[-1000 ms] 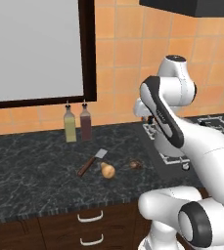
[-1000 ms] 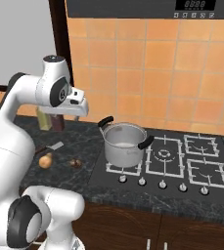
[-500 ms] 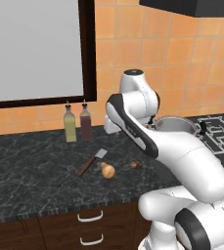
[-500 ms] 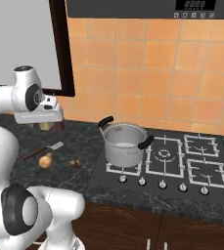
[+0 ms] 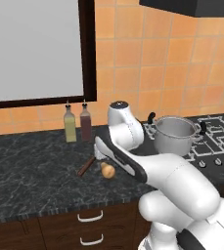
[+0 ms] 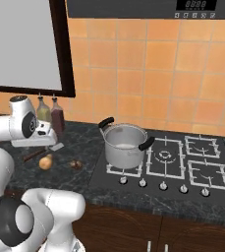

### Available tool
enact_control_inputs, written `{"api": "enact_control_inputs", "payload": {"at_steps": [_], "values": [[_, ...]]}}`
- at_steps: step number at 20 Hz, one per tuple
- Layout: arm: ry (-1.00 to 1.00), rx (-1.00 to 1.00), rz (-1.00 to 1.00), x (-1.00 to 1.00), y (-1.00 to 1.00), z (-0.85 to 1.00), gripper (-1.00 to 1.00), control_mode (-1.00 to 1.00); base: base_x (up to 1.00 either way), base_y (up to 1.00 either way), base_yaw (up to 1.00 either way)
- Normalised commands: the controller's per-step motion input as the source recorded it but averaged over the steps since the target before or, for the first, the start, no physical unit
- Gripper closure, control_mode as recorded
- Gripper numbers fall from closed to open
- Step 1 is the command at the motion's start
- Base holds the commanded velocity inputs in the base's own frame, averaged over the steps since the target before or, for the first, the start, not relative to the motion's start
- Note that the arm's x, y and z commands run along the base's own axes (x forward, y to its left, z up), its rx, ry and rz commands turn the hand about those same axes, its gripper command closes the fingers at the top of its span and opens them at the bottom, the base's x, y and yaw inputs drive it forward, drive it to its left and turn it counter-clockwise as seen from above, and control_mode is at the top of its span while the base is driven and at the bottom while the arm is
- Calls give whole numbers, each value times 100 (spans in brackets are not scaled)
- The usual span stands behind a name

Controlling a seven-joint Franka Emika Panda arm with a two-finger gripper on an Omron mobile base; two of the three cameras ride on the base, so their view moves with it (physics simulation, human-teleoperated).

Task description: Put the mushroom and squash in the pot. Retrieve the spatula and lightly stir the vegetables in the pot.

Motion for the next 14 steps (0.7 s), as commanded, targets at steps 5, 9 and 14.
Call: {"api": "enact_control_inputs", "payload": {"at_steps": [5, 9, 14], "values": [[8, 0, -3, 35, 1, -73, -100, -100, 0, 0, 0], [10, 0, -2, 34, 19, -57, -100, -100, 0, 0, 0], [3, 0, -5, 38, 28, -38, -100, -100, 0, 0, 0]]}}
